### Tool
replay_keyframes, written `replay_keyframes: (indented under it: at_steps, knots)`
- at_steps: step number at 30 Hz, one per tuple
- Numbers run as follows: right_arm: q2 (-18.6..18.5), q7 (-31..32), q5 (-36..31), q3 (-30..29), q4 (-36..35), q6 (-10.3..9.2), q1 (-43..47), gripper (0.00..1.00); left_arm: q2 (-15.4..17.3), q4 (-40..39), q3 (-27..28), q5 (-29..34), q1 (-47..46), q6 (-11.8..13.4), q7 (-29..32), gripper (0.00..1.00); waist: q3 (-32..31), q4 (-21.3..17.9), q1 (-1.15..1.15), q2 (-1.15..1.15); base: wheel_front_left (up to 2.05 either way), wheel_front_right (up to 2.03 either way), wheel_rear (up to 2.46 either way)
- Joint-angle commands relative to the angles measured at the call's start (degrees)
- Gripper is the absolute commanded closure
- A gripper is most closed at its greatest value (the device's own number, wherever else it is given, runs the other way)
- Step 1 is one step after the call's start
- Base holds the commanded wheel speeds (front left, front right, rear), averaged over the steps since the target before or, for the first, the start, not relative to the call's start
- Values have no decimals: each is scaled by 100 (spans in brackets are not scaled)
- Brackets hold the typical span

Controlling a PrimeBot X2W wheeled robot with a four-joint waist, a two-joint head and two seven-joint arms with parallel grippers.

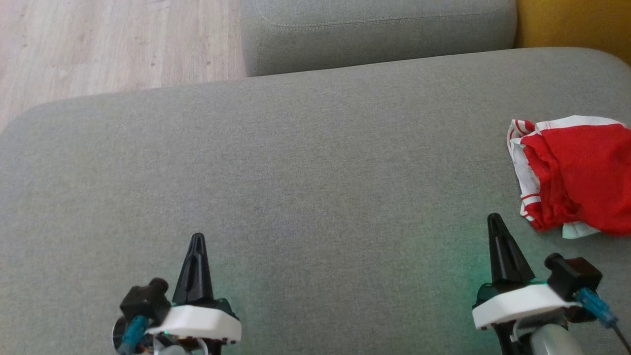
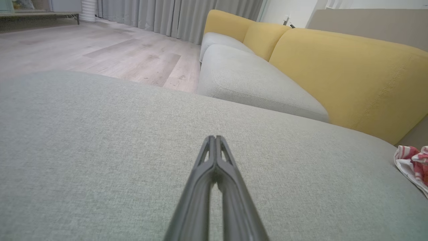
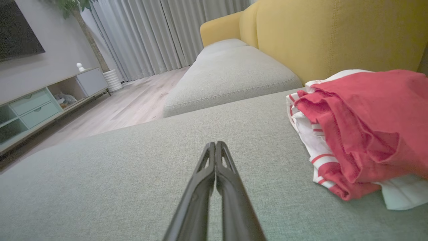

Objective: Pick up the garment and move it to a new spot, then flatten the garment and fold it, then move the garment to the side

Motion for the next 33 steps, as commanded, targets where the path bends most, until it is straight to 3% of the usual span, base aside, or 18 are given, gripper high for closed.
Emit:
replay_keyframes:
  at_steps: [1, 33]
  knots:
    - [-34, 30, 228, -20, -192, 0, -206, 100, 10, -196, 109, -185, -212, -44, 47, 100, -5, 3, 0, 0, 0, 0, 0]
    - [-113, 481, 2428, -172, -237, -1, -304, 100, 45, -291, 602, -2062, -243, -339, 557, 100, -78, 37, 0, 0, 0, 0, 0]
